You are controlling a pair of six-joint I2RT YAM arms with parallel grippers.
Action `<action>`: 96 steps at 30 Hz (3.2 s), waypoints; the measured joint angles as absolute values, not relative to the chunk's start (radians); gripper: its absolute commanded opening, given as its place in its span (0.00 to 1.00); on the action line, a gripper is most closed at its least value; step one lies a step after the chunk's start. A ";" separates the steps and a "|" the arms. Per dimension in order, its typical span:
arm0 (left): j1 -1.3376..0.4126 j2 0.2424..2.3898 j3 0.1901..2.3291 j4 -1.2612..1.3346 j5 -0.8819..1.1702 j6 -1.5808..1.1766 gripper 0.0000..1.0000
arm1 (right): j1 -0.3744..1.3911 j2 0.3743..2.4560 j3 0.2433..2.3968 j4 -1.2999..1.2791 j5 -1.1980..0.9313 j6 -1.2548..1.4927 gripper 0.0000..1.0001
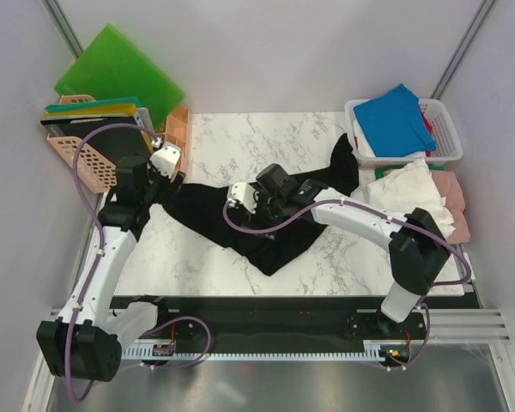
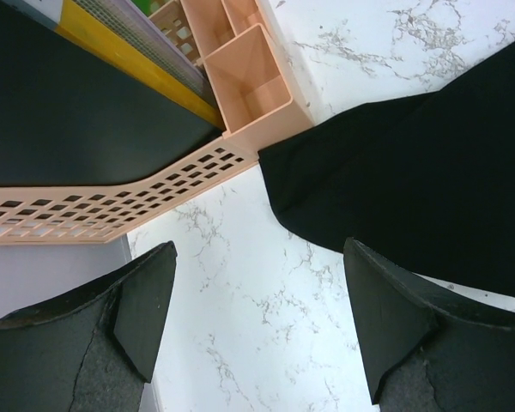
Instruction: Fold and stack the t-shirts
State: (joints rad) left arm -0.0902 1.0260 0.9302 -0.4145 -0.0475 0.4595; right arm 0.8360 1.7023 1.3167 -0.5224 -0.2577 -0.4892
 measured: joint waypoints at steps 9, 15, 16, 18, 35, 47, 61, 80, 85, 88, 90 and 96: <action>-0.090 1.045 0.930 -0.418 -0.040 0.456 0.86 | 0.886 1.852 1.330 -0.465 -0.300 -0.452 0.71; -0.090 1.053 0.926 -0.416 -0.039 0.457 0.86 | 0.907 1.882 1.356 -0.452 -0.314 -0.429 0.72; -0.090 1.055 0.925 -0.416 -0.038 0.457 0.86 | 0.912 1.885 1.363 -0.447 -0.315 -0.424 0.72; -0.090 1.059 0.921 -0.413 -0.030 0.456 0.86 | 0.921 1.892 1.377 -0.441 -0.318 -0.419 0.72; -0.086 1.060 0.909 -0.410 -0.020 0.457 0.85 | 0.947 1.961 1.380 -0.426 -0.312 -0.416 0.00; -0.086 1.060 0.893 -0.409 0.004 0.457 0.85 | 0.947 1.832 1.339 -0.454 -0.220 -0.409 0.00; -0.086 1.059 0.879 -0.421 0.089 0.457 0.84 | 0.793 1.668 1.459 -0.406 0.162 -0.421 0.00; -0.086 1.048 0.830 -0.501 0.245 0.456 0.83 | 0.489 1.834 1.734 -0.374 0.268 -0.438 0.00; -0.086 1.054 0.822 -0.501 0.278 0.456 0.83 | 0.379 1.834 1.845 -0.374 0.280 -0.443 0.00; -0.086 1.064 0.820 -0.504 0.293 0.454 0.83 | 0.339 1.832 1.896 -0.368 0.298 -0.453 0.00; -0.086 1.069 0.820 -0.508 0.299 0.454 0.83 | 0.321 1.832 1.921 -0.374 0.304 -0.457 0.00; -0.086 1.100 0.824 -0.529 0.345 0.453 0.81 | 0.266 1.833 2.079 -0.517 0.233 -0.413 0.00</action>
